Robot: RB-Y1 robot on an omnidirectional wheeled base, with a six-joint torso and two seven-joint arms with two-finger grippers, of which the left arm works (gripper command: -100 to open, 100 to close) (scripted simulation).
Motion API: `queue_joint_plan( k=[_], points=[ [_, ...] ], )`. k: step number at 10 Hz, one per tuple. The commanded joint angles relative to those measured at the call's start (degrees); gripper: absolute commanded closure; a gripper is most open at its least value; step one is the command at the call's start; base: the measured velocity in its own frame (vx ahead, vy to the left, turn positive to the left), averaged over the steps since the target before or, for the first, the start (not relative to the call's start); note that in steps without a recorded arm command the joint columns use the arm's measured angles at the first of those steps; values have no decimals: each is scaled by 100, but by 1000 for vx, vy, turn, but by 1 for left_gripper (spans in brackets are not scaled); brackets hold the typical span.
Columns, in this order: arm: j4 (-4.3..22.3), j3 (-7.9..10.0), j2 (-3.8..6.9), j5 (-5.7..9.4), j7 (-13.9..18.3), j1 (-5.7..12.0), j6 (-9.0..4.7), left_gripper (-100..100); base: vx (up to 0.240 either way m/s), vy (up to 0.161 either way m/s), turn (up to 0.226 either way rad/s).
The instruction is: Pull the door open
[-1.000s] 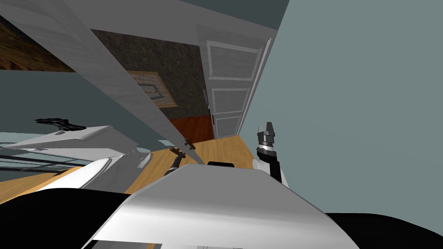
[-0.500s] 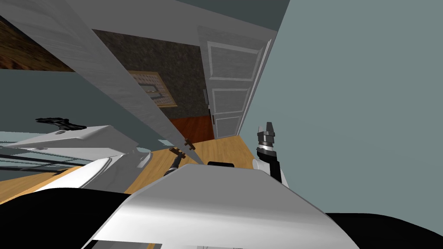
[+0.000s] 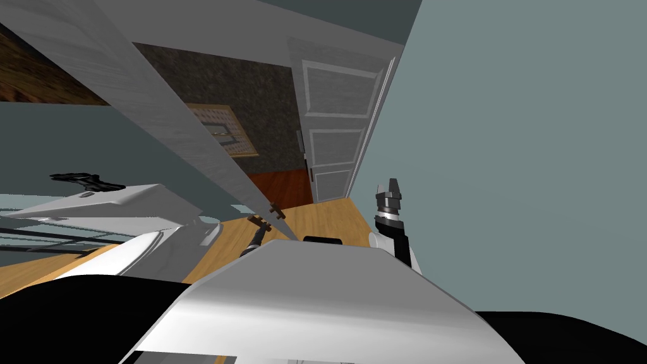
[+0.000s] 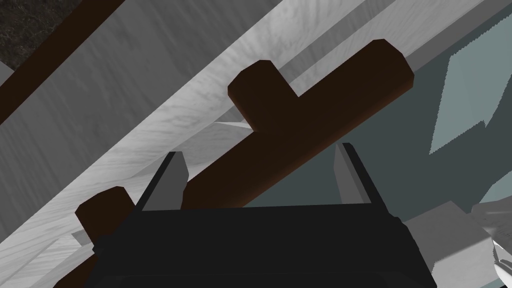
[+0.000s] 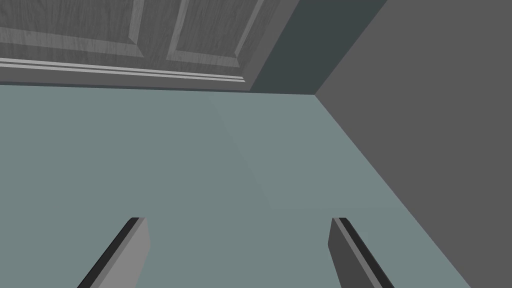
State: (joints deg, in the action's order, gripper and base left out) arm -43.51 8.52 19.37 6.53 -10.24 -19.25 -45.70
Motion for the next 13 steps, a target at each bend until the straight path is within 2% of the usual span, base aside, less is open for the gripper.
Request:
queue_joint_plan(
  k=[1,6,7,10,13],
  points=[
    [21,-32,-44,48,216,101,-5,100,3,-6,6],
    [21,-32,-44,48,216,101,-5,100,1,0,-1],
    [68,-49,18,26,177,61,-34,100,-55,31,-18],
    [67,-91,26,47,317,82,-42,100,-53,47,-25],
    [67,-91,26,47,317,82,-42,100,-12,15,-9]
  ],
)
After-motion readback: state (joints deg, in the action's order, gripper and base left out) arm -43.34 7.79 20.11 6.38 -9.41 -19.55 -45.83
